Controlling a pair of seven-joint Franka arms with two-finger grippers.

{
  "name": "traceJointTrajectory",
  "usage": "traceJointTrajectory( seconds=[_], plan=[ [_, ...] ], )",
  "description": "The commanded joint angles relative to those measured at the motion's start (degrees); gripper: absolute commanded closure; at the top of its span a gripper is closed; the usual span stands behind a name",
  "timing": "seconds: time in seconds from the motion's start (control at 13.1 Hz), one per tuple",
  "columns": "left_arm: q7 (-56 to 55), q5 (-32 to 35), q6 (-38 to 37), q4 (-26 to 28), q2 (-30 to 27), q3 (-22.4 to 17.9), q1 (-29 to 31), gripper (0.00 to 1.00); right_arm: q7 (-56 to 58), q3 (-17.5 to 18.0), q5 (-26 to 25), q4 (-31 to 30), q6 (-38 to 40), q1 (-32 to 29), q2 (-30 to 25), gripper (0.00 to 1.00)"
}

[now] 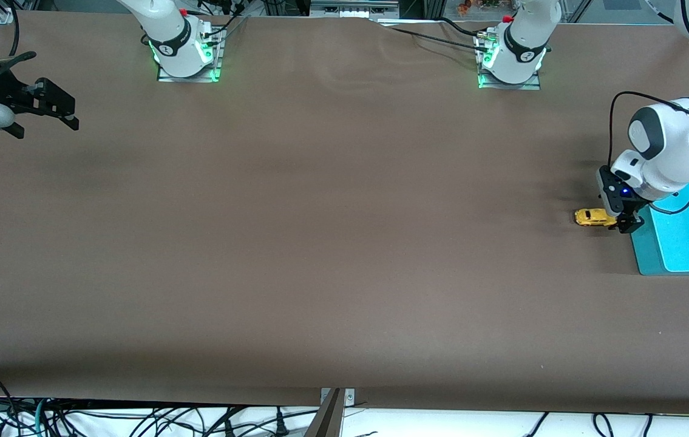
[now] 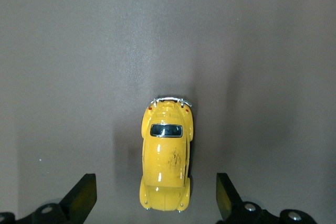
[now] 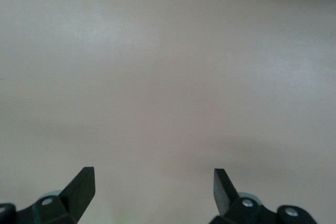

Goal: Wind and store yellow beetle car
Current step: 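Close the left gripper on the yellow car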

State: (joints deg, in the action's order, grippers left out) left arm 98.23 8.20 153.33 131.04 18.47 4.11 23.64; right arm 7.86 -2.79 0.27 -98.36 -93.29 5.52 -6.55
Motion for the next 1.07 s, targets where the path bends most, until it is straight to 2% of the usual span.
traceJointTrajectory(
  seconds=[0.0,0.61,0.69,0.84,0.99],
  plan=[
    [0.8,1.3,-0.5,-1.0,1.0,0.3,0.4,0.0,-0.5,0.0,-0.7,1.6,1.4,0.0,0.5,0.0],
    [0.8,1.3,0.0,-3.7,5.9,0.3,0.4,0.02,-0.2,0.1,-0.8,1.5,1.5,0.0,0.5,0.0],
    [1.0,1.3,0.0,-3.8,6.1,0.3,0.4,0.11,-0.2,0.1,-0.8,1.5,1.4,0.0,0.5,0.0],
    [1.2,1.4,0.0,-3.9,6.3,0.4,0.4,0.38,-0.2,0.1,-0.8,1.5,1.5,0.0,0.5,0.0],
    [1.1,1.3,0.0,-3.9,6.3,0.4,0.4,0.56,-0.2,0.1,-0.9,1.5,1.5,0.0,0.5,0.0]
  ],
)
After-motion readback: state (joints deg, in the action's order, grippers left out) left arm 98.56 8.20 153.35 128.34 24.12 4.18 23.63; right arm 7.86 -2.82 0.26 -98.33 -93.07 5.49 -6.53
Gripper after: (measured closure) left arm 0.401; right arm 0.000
